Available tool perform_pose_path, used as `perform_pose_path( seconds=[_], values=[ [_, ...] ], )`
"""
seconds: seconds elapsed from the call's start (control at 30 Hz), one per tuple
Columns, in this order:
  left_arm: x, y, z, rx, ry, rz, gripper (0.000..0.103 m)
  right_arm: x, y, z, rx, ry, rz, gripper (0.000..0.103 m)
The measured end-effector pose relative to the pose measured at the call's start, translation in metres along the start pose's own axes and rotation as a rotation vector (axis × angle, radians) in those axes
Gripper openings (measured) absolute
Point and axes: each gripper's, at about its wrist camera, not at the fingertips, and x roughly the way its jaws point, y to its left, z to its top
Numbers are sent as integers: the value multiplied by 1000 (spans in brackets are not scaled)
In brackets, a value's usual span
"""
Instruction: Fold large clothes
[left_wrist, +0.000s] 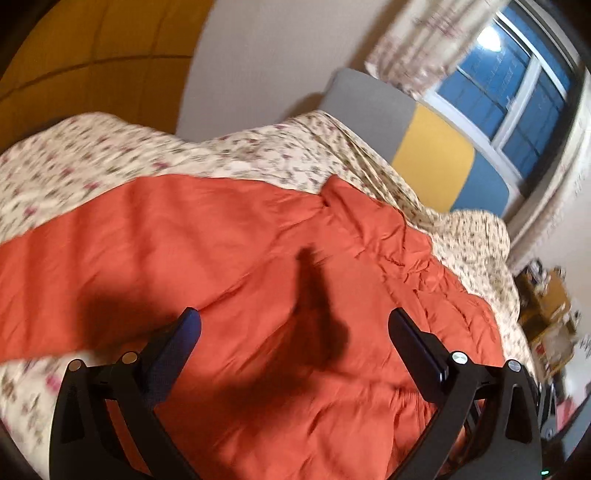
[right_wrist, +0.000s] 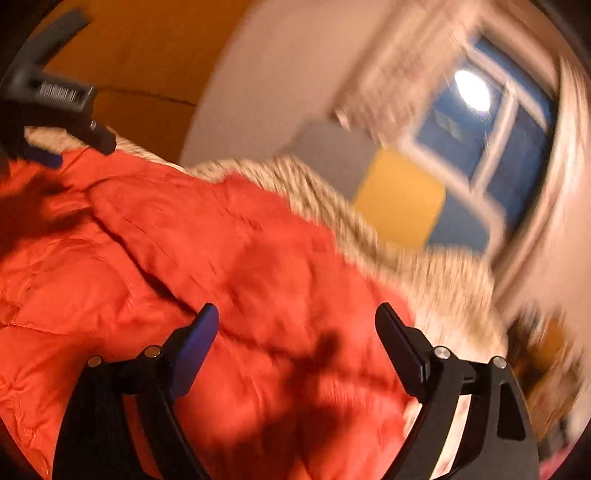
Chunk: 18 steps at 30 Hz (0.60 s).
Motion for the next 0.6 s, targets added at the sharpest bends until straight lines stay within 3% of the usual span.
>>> perform_pose_path(
  seconds=[0.07,0.13,0.2,0.23,0.3,0.33,0.4,0.43,0.53,0.6],
  values=[
    [27,-14,1,64,40,40,100,6,-24,-7,136,79,-5,85],
    [55,-19,-6,107,98,84,100,0,-38,-12,224,88,-13,85],
    [69,-17,-12,100,114,79,93,-4,-57,-17,322,107,-19,85],
    [72,-17,-14,104,101,75,86,-4,-66,-21,364,122,-8,85],
    [70,-17,-13,113,80,42,62,1,-81,-27,445,153,7,85],
    [69,-20,-11,118,77,26,43,4,-88,-28,475,171,23,85],
    [66,-20,-5,120,67,-19,22,3,-99,-32,526,187,66,83],
    [65,-19,-2,114,55,-30,18,1,-105,-30,551,182,81,82],
    [61,-8,3,79,2,-28,17,-11,-120,-23,613,154,72,82],
    [69,4,4,39,0,-27,14,-13,-133,-19,658,153,44,76]
  ],
)
